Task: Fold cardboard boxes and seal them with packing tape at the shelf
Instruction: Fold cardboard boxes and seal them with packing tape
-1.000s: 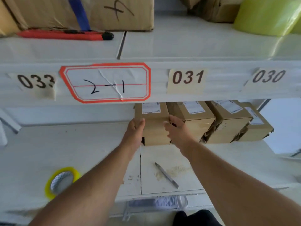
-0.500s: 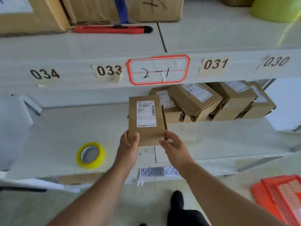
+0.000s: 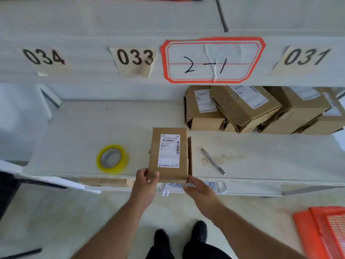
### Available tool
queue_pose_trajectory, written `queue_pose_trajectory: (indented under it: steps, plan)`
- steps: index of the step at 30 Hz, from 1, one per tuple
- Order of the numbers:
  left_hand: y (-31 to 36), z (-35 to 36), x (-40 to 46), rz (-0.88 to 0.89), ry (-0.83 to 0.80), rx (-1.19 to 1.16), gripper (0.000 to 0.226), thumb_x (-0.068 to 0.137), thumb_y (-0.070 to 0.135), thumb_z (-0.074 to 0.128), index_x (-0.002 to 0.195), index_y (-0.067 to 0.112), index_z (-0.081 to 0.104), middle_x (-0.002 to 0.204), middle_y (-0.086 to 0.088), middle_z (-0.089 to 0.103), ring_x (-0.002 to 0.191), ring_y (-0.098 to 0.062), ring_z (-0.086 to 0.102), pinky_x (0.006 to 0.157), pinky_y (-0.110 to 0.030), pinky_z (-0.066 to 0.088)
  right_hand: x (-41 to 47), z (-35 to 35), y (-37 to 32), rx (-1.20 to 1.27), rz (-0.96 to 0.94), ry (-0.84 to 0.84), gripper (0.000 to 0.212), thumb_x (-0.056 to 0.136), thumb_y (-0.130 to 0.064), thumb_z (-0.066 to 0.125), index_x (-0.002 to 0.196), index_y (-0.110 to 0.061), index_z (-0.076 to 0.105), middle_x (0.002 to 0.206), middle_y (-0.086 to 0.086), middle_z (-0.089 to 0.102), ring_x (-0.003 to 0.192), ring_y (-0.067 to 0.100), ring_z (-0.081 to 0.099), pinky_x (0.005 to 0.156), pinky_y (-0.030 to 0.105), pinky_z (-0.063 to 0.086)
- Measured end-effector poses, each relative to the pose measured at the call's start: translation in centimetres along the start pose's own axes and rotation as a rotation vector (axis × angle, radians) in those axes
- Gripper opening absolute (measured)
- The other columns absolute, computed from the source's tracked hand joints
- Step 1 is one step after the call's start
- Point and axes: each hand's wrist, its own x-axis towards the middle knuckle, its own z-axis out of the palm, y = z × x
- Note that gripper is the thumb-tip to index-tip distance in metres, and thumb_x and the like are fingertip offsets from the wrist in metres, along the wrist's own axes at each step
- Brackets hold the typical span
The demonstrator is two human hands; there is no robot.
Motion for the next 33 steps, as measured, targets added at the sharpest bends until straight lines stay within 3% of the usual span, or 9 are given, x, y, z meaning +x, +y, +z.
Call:
queue_pose_trajectory:
  steps: [4,7,11,16,19,22,24,27,33]
  plan:
    - [-0.2,-0.9,1.6,-0.034,-0.053,0.015,0.036,0.097,0.029,0.069,0.125,0.028,0.046,0.112,0.012,0.064,0.108,-0.016,0.063,0.090,-0.028,0.043,1.2,-0.8,-1.4,0.032,0.085,0.352,0.039,0.102,-0.045,0.061,0.136,-0.027,0.062,0.131,-0.009,0.067,0.115,0.014,0.060,0.089,0.028,0.044]
    - [0.4,-1.0,2.2,-0.019,-0.112,0.049,0.036,0.099,0.025,0.064,0.132,0.027,0.051,0.112,0.015,0.067,0.101,-0.004,0.065,0.079,-0.020,0.045,2.8,-0.6,-2.8,0.156,0.246,0.283,0.067,0.099,-0.058,0.059,0.157,-0.030,0.041,0.155,-0.004,0.047,0.136,0.022,0.048,0.114,0.041,0.036]
    - [0.7,-0.6,2.3,-0.020,-0.163,0.073,0.028,0.101,0.024,0.056,0.127,0.030,0.051,0.112,0.015,0.066,0.096,0.002,0.059,0.073,-0.018,0.042,4.3,1.1,-3.5,0.287,0.216,0.128,0.022,0.109,-0.040,0.047,0.112,-0.032,0.067,0.131,-0.006,0.065,0.116,0.012,0.058,0.115,0.041,0.040]
    - [-0.4,-0.9,2.9,-0.132,-0.284,-0.199,0.031,0.101,0.052,0.055,0.123,0.030,0.058,0.122,0.007,0.068,0.112,-0.011,0.064,0.102,-0.043,0.052,1.2,2.4,-4.0,-0.167,-0.110,0.312,0.043,0.102,-0.062,0.038,0.136,-0.045,0.059,0.131,-0.024,0.063,0.123,0.010,0.057,0.099,0.035,0.045]
    - [-0.9,-0.4,3.8,-0.356,-0.307,-0.510,0.029,0.102,0.049,0.057,0.117,0.025,0.062,0.123,-0.006,0.070,0.117,-0.026,0.065,0.101,-0.047,0.055,0.0,3.8,-4.1,-0.702,-0.174,0.368,0.075,0.096,-0.074,0.027,0.159,-0.035,0.037,0.158,-0.022,0.036,0.143,0.012,0.032,0.117,0.036,0.032]
    - [-1.9,-0.2,4.9,-0.455,-0.249,-0.515,0.030,0.104,0.049,0.052,0.110,0.023,0.066,0.103,-0.007,0.073,0.092,-0.024,0.071,0.083,-0.039,0.059,0.1,6.5,-4.7,-0.976,-0.253,0.378,0.069,0.099,-0.067,0.030,0.157,-0.031,0.039,0.159,-0.014,0.037,0.144,0.020,0.033,0.121,0.041,0.029]
    - [-2.0,-1.0,5.3,-0.328,-0.166,-0.252,0.036,0.099,0.047,0.051,0.097,0.016,0.069,0.085,-0.008,0.068,0.068,-0.024,0.065,0.066,-0.035,0.055,0.9,8.2,-4.9,-0.997,-0.336,0.443,0.060,0.098,-0.058,0.034,0.146,-0.027,0.053,0.147,-0.010,0.050,0.131,0.025,0.046,0.114,0.044,0.040]
    - [-1.5,-2.5,5.4,-0.022,0.040,-0.002,0.043,0.093,0.045,0.046,0.084,0.012,0.071,0.082,-0.005,0.074,0.084,-0.030,0.070,0.077,-0.044,0.055,2.4,9.7,-5.7,-0.960,-0.368,0.398,0.035,0.101,-0.038,0.043,0.130,-0.028,0.060,0.134,-0.010,0.053,0.121,0.023,0.044,0.104,0.039,0.045]
    - [0.9,-3.3,3.6,0.121,-0.067,0.002,0.030,0.102,0.043,0.058,0.126,0.025,0.063,0.109,0.015,0.072,0.093,0.007,0.066,0.072,-0.012,0.047,4.9,8.7,-6.0,-0.465,-0.234,0.450,0.050,0.092,-0.027,0.066,0.140,-0.024,0.049,0.140,-0.007,0.041,0.127,0.016,0.036,0.112,0.038,0.044]
